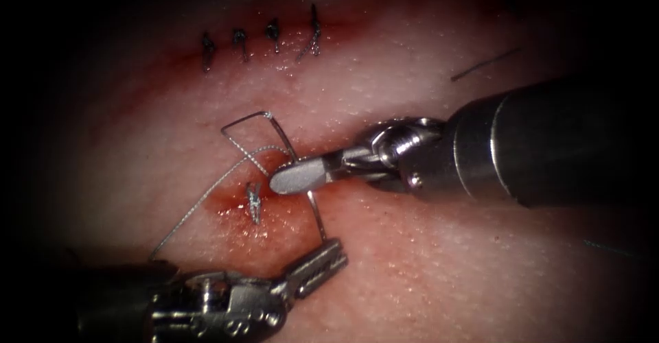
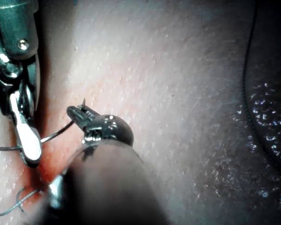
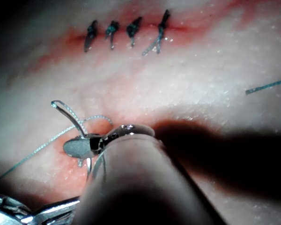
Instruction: Wound Closure
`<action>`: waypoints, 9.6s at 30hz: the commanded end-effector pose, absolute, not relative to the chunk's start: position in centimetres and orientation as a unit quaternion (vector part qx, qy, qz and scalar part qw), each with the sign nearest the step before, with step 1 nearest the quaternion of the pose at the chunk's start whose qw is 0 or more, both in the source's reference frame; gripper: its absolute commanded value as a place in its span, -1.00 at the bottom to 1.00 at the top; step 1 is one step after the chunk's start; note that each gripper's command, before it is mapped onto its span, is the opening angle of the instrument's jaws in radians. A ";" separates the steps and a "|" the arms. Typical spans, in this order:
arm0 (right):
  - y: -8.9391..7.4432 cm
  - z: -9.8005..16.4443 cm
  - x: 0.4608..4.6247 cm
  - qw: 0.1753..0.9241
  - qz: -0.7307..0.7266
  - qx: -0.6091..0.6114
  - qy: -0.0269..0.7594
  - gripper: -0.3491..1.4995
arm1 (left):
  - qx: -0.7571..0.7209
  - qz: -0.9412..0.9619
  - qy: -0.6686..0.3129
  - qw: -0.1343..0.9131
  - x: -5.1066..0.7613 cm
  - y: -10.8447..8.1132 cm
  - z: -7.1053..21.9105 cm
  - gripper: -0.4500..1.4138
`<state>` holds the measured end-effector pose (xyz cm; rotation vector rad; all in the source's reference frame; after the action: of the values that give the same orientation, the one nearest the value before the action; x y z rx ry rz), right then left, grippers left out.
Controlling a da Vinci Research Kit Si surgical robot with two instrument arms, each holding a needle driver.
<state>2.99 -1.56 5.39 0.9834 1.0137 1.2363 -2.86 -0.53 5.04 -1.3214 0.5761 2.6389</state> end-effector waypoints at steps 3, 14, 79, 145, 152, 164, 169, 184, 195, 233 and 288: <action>-1.6 5.5 3.03 0.592 0.535 0.416 0.436 -1.00 | -0.448 0.873 0.175 0.073 -2.91 -0.6 5.1 0.19; -1.4 5.6 2.93 0.571 0.525 0.406 0.484 -1.00 | -0.499 0.847 0.092 0.157 -2.60 -0.7 4.9 0.91; -1.2 6.0 3.12 0.643 0.175 0.116 0.737 -1.00 | -0.231 0.951 -0.129 0.159 -2.29 0.2 6.7 -1.00; -1.0 5.9 3.31 0.618 0.024 -0.130 0.775 -1.00 | -0.217 0.946 -0.181 0.159 -2.37 -0.1 6.6 -0.39; -1.0 5.9 3.33 0.632 0.031 -0.117 0.765 -1.00 | -0.217 0.946 -0.181 0.159 -2.37 -0.1 6.6 -0.35; -1.2 5.9 3.36 0.643 0.032 -0.098 0.759 -1.00 | -0.219 0.946 -0.183 0.154 -2.32 0.0 6.6 -0.23; -1.3 6.0 3.36 0.648 0.033 -0.090 0.756 -1.00 | -0.220 0.944 -0.187 0.157 -2.28 0.0 6.6 -0.17; -1.4 6.1 3.34 0.657 0.035 -0.073 0.749 -1.00 | -0.219 0.944 -0.187 0.160 -2.26 0.0 6.6 -0.12; -1.6 6.2 3.35 0.664 0.034 -0.056 0.745 -1.00 | -0.222 0.943 -0.178 0.172 -2.27 0.1 6.4 -0.23; -1.5 6.2 3.46 0.682 0.104 -0.024 0.723 -1.00 | -0.304 0.924 -0.130 0.194 -2.66 -0.5 5.8 -0.46; -1.3 6.1 3.34 0.609 0.209 0.135 0.753 -1.00 | -0.298 0.927 -0.127 0.189 -2.46 -0.6 6.2 -0.50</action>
<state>3.23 -1.26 6.08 0.3211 1.7541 0.4976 -2.38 -0.53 6.18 -0.8379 -0.3549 2.6093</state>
